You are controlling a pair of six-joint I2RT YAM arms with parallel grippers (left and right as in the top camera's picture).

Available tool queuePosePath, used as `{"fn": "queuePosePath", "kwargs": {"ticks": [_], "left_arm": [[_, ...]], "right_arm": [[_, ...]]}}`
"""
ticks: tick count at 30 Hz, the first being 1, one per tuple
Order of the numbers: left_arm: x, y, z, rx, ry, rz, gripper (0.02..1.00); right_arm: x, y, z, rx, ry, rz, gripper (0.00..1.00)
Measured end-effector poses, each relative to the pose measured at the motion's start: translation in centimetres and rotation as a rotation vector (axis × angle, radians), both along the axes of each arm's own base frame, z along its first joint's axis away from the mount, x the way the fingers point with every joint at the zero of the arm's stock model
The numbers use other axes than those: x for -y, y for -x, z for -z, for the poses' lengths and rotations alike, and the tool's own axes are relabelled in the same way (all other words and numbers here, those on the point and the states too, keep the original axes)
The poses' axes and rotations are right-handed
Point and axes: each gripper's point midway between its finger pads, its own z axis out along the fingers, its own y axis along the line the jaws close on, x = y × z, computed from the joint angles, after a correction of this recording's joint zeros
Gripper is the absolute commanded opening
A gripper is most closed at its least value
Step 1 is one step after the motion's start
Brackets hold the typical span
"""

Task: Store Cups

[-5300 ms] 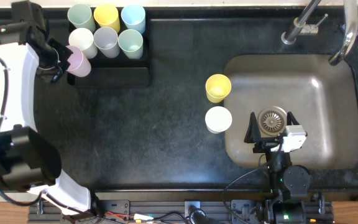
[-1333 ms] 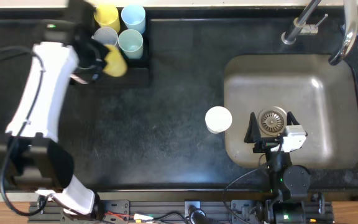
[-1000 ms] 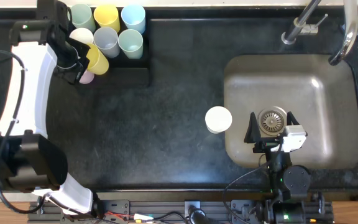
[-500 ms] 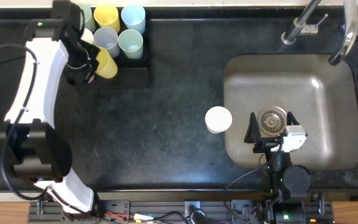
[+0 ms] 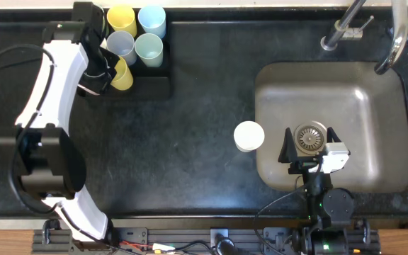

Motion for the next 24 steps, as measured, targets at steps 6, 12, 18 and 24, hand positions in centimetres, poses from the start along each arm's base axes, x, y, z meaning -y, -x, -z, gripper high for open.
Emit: {"fn": "queuePosePath", "kwargs": {"ticks": [6, 12, 18, 24], "left_arm": [[-0.1, -0.1, 1.5, -0.035, -0.004, 0.0, 0.036], [0.0, -0.3, 1.5, -0.025, -0.004, 0.001, 0.998], [0.5, -0.6, 1.6, -0.017, -0.004, 0.005, 0.998], [0.7, -0.4, 1.0, -0.01, -0.004, 0.013, 0.998]], "right_arm": [[0.0, 0.0, 0.0, 0.0, 0.0, 0.0, 0.996], [0.0, 0.0, 0.0, 0.0, 0.0, 0.0, 0.998], [0.0, 0.0, 0.0, 0.0, 0.0, 0.0, 0.998], [0.0, 0.0, 0.0, 0.0, 0.0, 0.0, 0.998]]}}
